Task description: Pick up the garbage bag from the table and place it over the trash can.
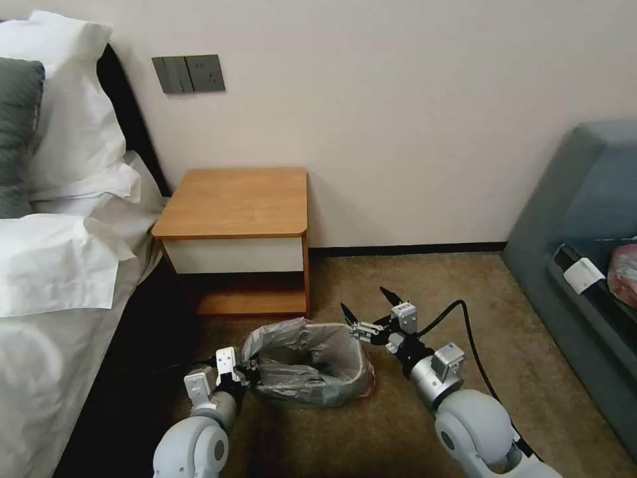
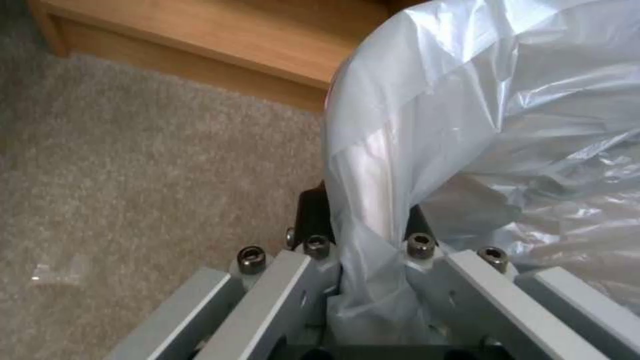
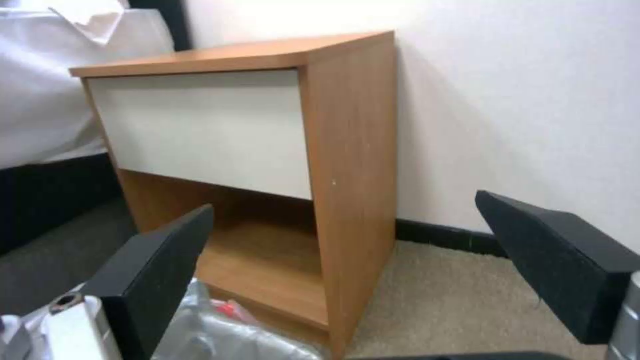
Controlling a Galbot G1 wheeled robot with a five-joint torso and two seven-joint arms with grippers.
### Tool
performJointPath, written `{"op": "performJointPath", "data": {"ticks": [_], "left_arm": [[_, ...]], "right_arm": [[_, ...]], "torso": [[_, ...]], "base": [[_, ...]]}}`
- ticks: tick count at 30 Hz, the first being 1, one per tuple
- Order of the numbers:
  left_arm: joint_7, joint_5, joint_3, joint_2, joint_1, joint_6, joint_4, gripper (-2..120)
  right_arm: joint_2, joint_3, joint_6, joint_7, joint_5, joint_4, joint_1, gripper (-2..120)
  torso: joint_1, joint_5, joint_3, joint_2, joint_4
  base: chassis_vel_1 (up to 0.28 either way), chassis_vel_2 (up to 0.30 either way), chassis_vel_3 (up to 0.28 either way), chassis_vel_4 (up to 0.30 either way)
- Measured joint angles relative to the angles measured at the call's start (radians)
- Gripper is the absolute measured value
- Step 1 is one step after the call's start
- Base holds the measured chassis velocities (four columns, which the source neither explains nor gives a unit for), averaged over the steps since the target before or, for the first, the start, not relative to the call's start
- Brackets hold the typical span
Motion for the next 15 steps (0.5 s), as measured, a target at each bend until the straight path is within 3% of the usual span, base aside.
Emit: {"op": "performJointPath", "data": {"ticks": [15], "left_arm": [[0.001, 0.003, -0.002, 0.011, 0.023, 0.003, -0.043, 60]], "right_arm": [[0.022, -0.015, 0.028, -0.079, -0.041, -0.020, -0.015, 100]], "torso": [[0.000, -0.0009, 0.000, 0.000, -0.0004]], "base": [[0.000, 0.000, 0.000, 0.000]]}}
